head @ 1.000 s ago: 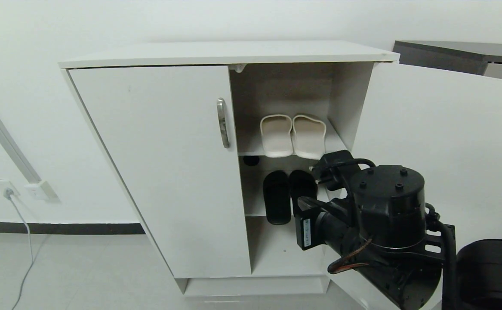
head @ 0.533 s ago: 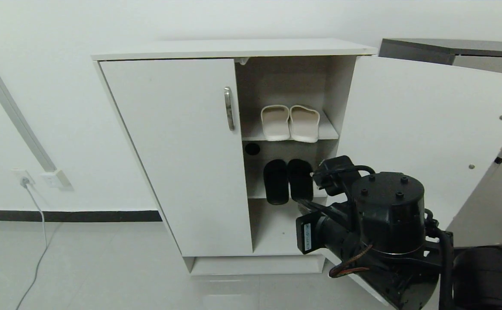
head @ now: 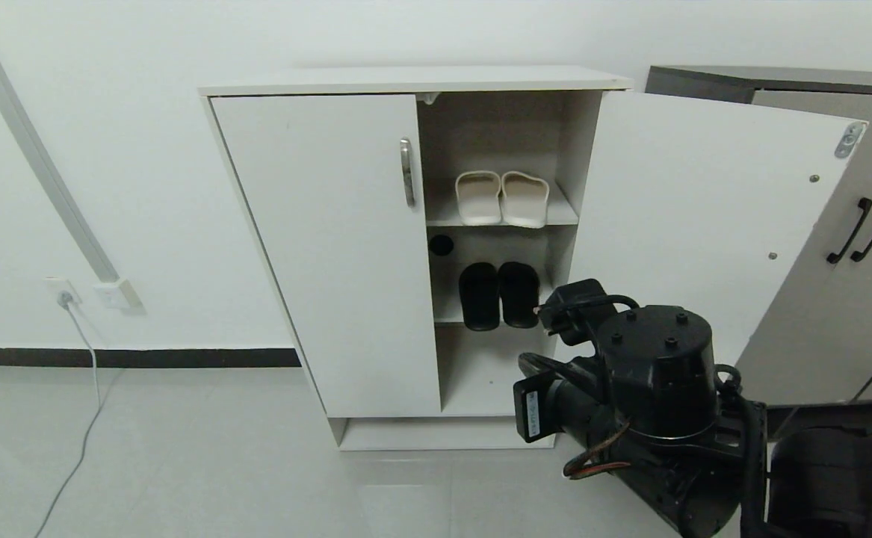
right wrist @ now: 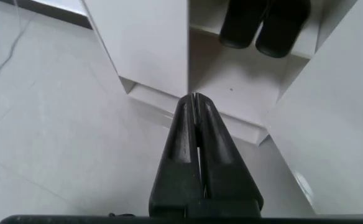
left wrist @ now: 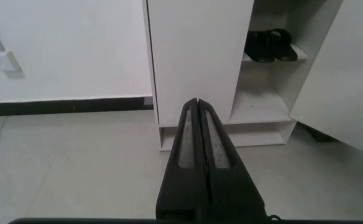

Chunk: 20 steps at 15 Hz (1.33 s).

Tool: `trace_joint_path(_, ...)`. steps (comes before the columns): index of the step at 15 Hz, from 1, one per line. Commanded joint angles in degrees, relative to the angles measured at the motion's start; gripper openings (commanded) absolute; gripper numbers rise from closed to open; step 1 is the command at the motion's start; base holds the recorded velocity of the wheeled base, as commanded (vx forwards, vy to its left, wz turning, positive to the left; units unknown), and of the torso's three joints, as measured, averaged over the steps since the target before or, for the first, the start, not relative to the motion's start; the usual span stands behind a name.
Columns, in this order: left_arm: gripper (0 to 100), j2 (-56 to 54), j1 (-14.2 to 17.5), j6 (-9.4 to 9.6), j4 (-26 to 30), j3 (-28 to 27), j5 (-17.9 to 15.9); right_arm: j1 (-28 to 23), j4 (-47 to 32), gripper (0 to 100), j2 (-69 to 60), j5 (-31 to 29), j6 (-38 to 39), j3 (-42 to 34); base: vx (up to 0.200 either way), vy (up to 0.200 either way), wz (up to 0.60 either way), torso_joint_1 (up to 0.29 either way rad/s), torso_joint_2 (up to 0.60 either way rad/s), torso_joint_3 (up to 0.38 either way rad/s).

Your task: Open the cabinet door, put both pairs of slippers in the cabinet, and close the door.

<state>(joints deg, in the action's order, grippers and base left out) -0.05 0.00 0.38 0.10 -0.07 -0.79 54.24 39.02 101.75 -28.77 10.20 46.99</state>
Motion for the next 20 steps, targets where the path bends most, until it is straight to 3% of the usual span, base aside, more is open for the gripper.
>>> trace_joint_path(1,0,0.05,0.00,-0.03,-0.01,-0.01,0.00,0.08,0.09,0,0.11,0.03,-0.01,-0.32,0.000,0.000,0.00,0.000,0.00,0.000)
trace_joint_path(11,0,0.05,0.00,-0.03,-0.01,-0.01,0.00,0.08,0.09,0,-0.33,-0.23,-0.98,-1.47,0.000,0.000,0.00,-0.001,-0.01,-0.015)
trace_joint_path(20,0,0.05,0.00,-0.03,-0.01,-0.01,0.00,-0.01,0.09,0,-0.68,-0.23,-0.98,-2.35,0.000,0.000,0.00,0.045,-0.40,-0.353)
